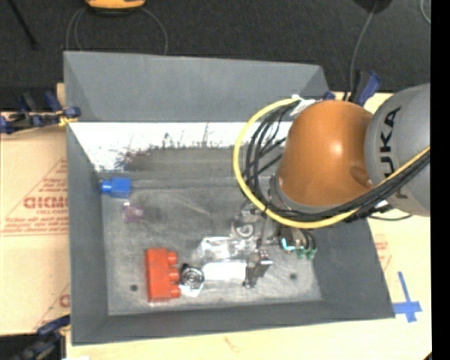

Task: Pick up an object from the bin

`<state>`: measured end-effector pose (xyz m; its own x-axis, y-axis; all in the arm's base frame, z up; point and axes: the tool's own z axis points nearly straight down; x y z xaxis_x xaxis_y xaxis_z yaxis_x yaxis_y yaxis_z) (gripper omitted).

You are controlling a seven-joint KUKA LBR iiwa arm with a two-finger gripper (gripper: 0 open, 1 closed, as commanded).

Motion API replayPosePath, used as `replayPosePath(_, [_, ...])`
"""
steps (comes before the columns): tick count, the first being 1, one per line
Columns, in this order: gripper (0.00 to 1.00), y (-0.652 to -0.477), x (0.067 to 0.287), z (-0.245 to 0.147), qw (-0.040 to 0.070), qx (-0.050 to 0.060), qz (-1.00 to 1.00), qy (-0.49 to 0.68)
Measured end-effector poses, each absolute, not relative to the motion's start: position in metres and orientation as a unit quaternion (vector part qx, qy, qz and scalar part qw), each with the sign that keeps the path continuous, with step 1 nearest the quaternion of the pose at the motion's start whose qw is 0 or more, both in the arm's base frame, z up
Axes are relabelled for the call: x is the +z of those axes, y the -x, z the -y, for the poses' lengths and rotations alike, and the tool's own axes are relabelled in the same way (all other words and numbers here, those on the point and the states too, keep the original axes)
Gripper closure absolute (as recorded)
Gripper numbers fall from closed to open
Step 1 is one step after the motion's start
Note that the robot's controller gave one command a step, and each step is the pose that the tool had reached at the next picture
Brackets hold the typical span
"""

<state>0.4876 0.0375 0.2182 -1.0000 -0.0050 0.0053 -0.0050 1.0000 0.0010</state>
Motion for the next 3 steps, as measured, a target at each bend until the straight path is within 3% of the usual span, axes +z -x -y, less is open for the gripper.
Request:
replayPosePath(1, [0.0,-0.533,0.072,-0.07,-0.005,-0.001,1.0,-0.018])
replayPosePath(2, [1.0,-0.535,0.077,-0.069,-0.008,-0.002,1.0,-0.016])
replayPosePath(3, [1.0,-0.521,0.204,-0.053,-0.004,0.0,1.0,-0.014])
